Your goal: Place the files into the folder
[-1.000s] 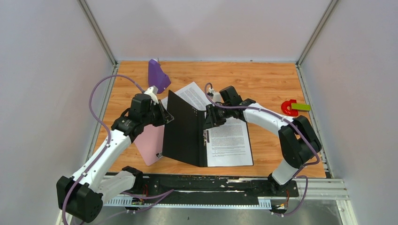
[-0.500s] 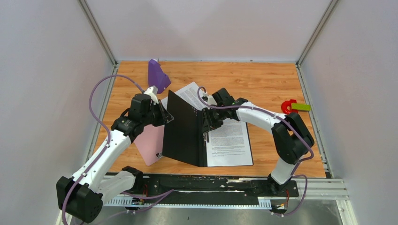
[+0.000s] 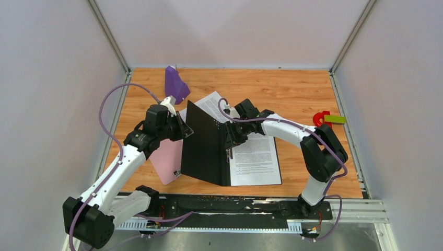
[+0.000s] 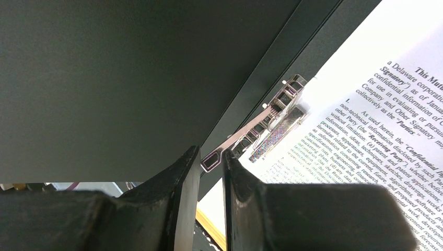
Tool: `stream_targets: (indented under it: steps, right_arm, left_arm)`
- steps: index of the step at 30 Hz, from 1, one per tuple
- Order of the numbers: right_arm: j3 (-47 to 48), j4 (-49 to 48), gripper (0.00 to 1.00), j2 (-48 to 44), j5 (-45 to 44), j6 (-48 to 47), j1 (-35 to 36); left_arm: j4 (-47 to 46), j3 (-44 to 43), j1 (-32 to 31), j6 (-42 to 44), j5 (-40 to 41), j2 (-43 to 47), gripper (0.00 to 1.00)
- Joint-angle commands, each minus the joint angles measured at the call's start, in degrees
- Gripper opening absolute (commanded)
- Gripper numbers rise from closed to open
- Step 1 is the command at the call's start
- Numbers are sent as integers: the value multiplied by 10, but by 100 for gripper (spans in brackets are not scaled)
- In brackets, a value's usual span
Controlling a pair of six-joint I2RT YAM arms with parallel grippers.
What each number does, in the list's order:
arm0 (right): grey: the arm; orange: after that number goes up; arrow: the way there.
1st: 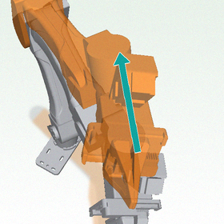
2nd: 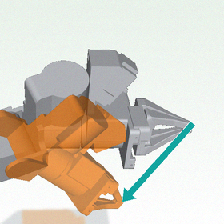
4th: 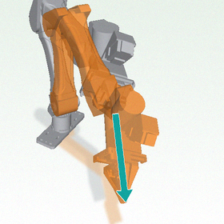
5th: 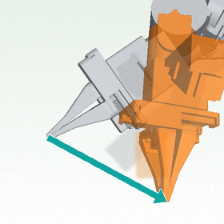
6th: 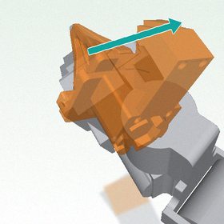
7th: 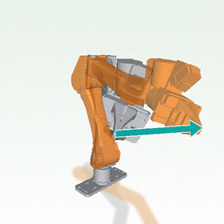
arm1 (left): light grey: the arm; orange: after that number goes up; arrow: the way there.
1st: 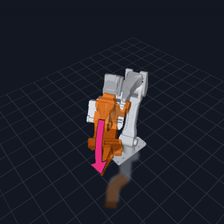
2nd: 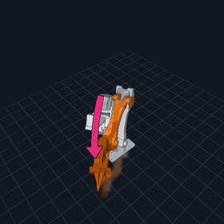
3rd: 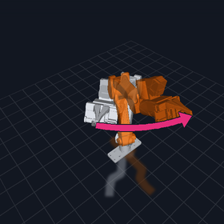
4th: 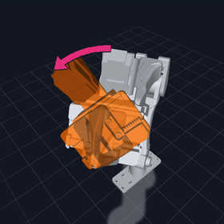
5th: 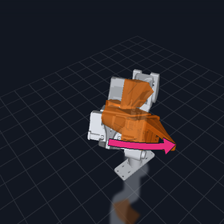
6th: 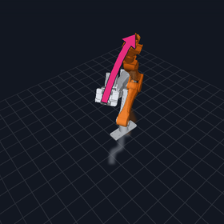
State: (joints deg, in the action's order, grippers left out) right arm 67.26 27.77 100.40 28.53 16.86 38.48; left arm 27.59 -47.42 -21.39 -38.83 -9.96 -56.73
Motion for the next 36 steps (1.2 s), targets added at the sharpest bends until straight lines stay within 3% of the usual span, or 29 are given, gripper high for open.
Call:
stream_targets:
  steps: [1,8,22,36]
  right_arm:
    - [24,-1,23,4,1,-4,8]
    - [4,7,18,1,-25,-9,10]
    - [0,14,17,5,-27,-16,12]
    - [56,26,18,10,-42,1,12]
  left_arm:
    - [-36,-3,0,6,10,12,0]
    - [-31,-6,0,9,13,15,0]
    - [-30,-1,0,9,19,21,0]
    - [-38,9,0,5,18,20,0]
